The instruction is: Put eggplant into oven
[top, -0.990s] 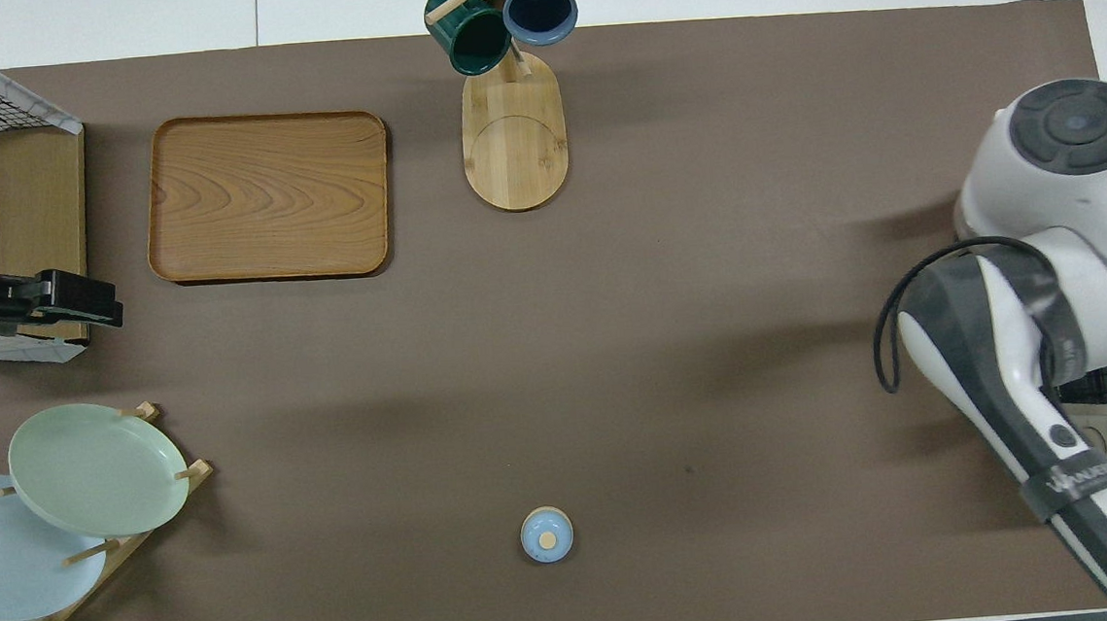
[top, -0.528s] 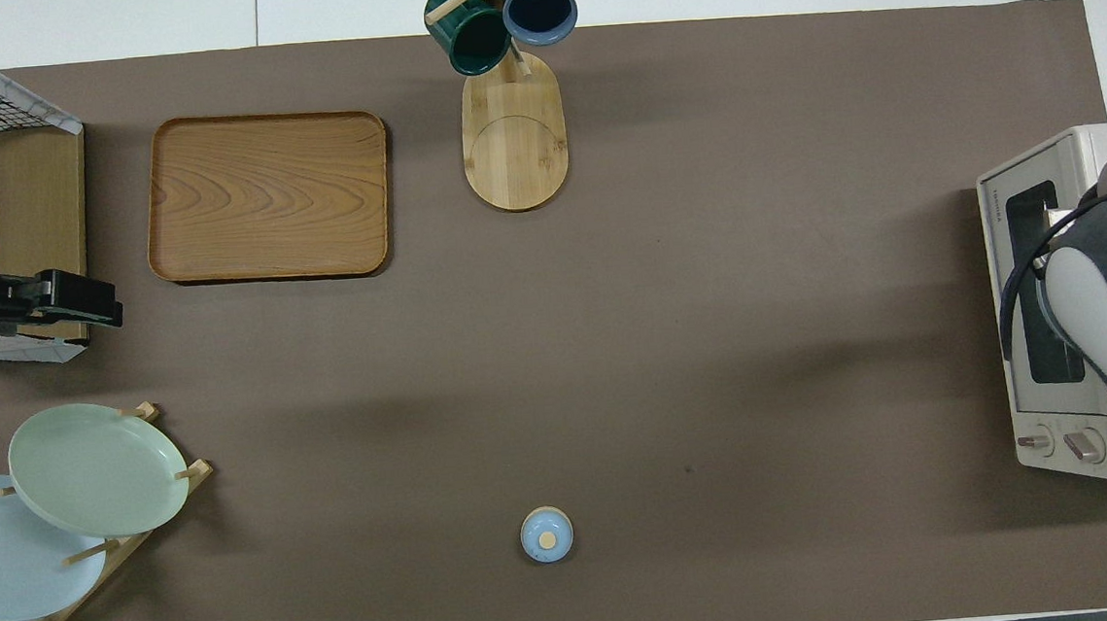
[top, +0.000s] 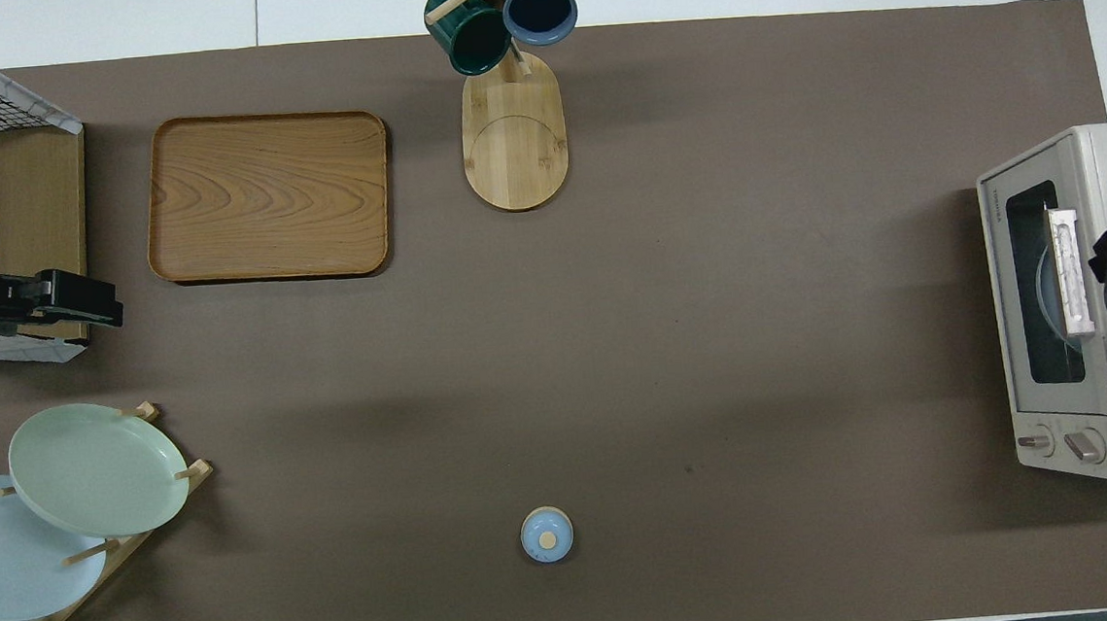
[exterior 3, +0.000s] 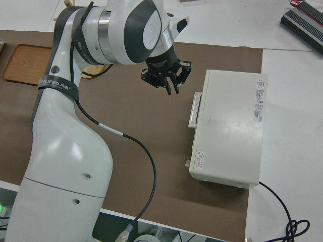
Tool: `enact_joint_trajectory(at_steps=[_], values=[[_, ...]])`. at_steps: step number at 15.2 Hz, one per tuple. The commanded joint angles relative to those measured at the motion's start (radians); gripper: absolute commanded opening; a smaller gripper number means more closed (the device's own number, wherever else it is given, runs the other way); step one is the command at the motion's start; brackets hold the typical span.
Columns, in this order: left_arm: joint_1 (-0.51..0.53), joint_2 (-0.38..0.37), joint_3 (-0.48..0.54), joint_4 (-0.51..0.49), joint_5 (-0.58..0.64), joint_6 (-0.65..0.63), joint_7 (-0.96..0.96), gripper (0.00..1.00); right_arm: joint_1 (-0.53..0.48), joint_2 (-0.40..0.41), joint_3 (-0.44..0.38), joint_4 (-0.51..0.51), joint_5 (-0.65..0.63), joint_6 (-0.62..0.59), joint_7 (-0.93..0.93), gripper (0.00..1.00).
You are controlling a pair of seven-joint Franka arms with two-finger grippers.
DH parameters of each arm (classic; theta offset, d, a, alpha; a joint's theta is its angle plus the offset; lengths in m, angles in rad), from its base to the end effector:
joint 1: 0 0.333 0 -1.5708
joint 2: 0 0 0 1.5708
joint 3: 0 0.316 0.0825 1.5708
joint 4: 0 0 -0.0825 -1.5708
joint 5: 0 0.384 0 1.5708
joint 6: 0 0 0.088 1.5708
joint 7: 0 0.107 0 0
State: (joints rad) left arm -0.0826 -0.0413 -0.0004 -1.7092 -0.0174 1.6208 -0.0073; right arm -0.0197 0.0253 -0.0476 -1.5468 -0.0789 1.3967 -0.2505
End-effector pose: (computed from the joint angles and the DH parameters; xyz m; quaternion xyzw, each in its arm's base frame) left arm 0.5404 -0.0467 0.5860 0.9990 -0.0372 -0.0239 0.0076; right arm 0.5407 -0.0456 0.6085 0.9915 0.0876 -0.0927 0.0255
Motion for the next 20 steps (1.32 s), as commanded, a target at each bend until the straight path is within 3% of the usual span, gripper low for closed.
enact_joint_trajectory(at_steps=[1, 3, 9, 14, 20], values=[[0.011, -0.006, -0.007, -0.001, 0.017, -0.001, -0.008, 1.0, -0.017, 0.016, -0.002, 0.002, 0.053, -0.008, 0.069, 1.0], [0.011, -0.006, -0.007, -0.001, 0.017, -0.002, -0.008, 1.0, -0.022, 0.012, 0.0, -0.007, 0.051, -0.015, 0.144, 1.0], [0.011, -0.006, -0.007, -0.001, 0.017, -0.001, -0.008, 1.0, -0.025, 0.019, 0.02, -0.003, -0.018, 0.001, 0.126, 1.0], [0.011, -0.005, -0.007, -0.001, 0.017, -0.001, -0.008, 1.0, -0.012, -0.037, 0.015, -0.07, -0.015, 0.028, 0.114, 1.0], [0.011, -0.006, -0.007, -0.001, 0.017, -0.001, -0.008, 1.0, -0.014, -0.028, 0.015, -0.059, -0.015, 0.053, 0.115, 1.0]])
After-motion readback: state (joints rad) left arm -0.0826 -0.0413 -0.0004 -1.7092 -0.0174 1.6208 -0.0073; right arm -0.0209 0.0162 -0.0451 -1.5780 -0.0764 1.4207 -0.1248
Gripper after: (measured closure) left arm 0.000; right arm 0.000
